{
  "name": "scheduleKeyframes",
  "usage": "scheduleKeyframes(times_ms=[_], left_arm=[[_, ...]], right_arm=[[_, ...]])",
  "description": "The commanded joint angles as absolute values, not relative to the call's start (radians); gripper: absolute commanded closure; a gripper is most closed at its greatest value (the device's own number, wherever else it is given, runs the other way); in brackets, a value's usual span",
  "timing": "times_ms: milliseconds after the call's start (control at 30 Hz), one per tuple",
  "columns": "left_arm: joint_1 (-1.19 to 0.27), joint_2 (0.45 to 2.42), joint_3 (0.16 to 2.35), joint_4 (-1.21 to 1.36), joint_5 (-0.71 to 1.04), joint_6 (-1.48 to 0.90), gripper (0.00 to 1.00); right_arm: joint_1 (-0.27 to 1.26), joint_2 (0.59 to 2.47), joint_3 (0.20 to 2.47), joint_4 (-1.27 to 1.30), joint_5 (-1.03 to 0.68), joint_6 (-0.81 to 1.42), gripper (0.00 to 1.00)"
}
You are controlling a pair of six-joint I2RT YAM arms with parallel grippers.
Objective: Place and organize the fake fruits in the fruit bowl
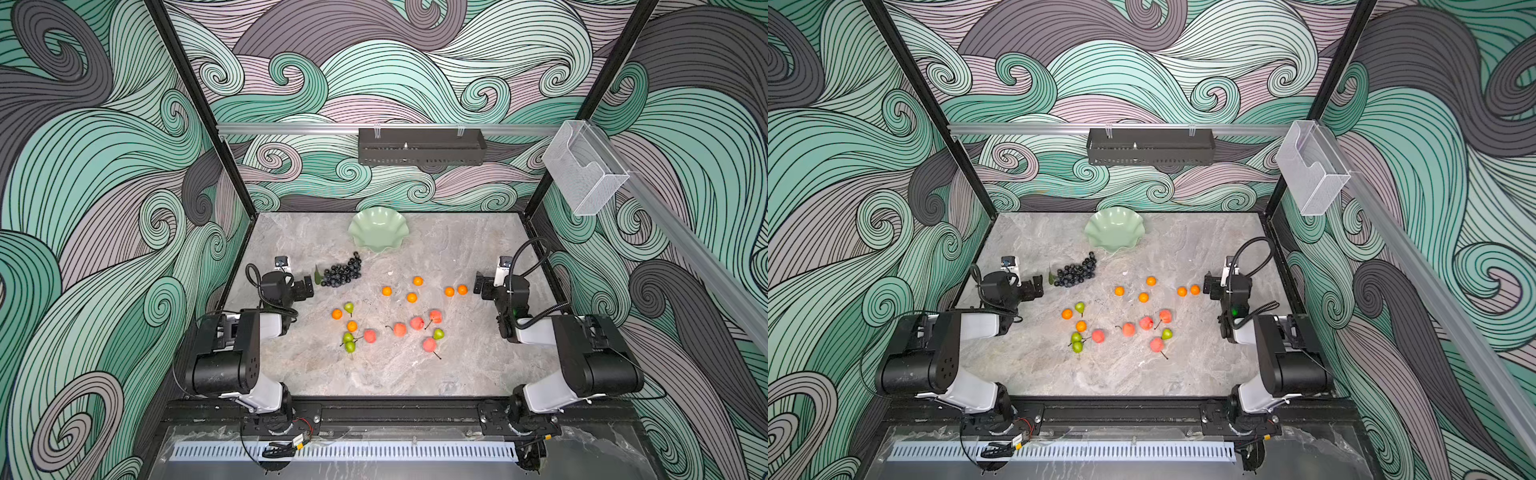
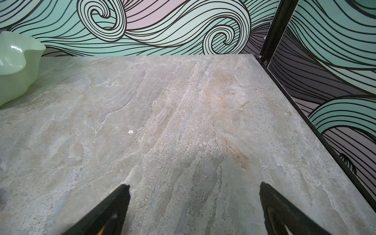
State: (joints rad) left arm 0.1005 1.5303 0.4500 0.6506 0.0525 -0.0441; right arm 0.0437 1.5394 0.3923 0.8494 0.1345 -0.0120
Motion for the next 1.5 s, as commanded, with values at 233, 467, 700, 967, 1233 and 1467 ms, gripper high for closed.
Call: scheduleKeyframes(times_ms=[233, 467, 700, 967, 1233, 1467], left_arm=[[0.1, 1.529, 0.475, 0.658, 0.057, -0.035, 0.02], [0.104, 1.529, 0.474, 0.661, 0.066, -0.037, 0.02], [0.109, 1.528, 0.471, 0.667, 0.078, -0.037, 0.01], [0.087, 1.471, 0.416, 0.721, 0.034, -0.024, 0.02], [-0.035, 1.243, 0.404, 0.537, -0.233, -0.054, 0.01], [-0.272, 1.167, 0.547, 0.256, -0.503, -0.048, 0.01]], right_arm=[[0.044, 1.538, 0.397, 0.86, 0.132, -0.015, 0.01], [0.037, 1.538, 0.397, 0.859, 0.119, -0.011, 0.01], [0.038, 1.537, 0.396, 0.861, 0.12, -0.015, 0.01], [0.045, 1.504, 0.364, 0.896, 0.113, -0.026, 0.01], [0.097, 1.337, 0.449, 0.564, 0.224, 0.001, 0.01], [0.15, 1.251, 0.546, 0.334, 0.288, 0.104, 0.01]])
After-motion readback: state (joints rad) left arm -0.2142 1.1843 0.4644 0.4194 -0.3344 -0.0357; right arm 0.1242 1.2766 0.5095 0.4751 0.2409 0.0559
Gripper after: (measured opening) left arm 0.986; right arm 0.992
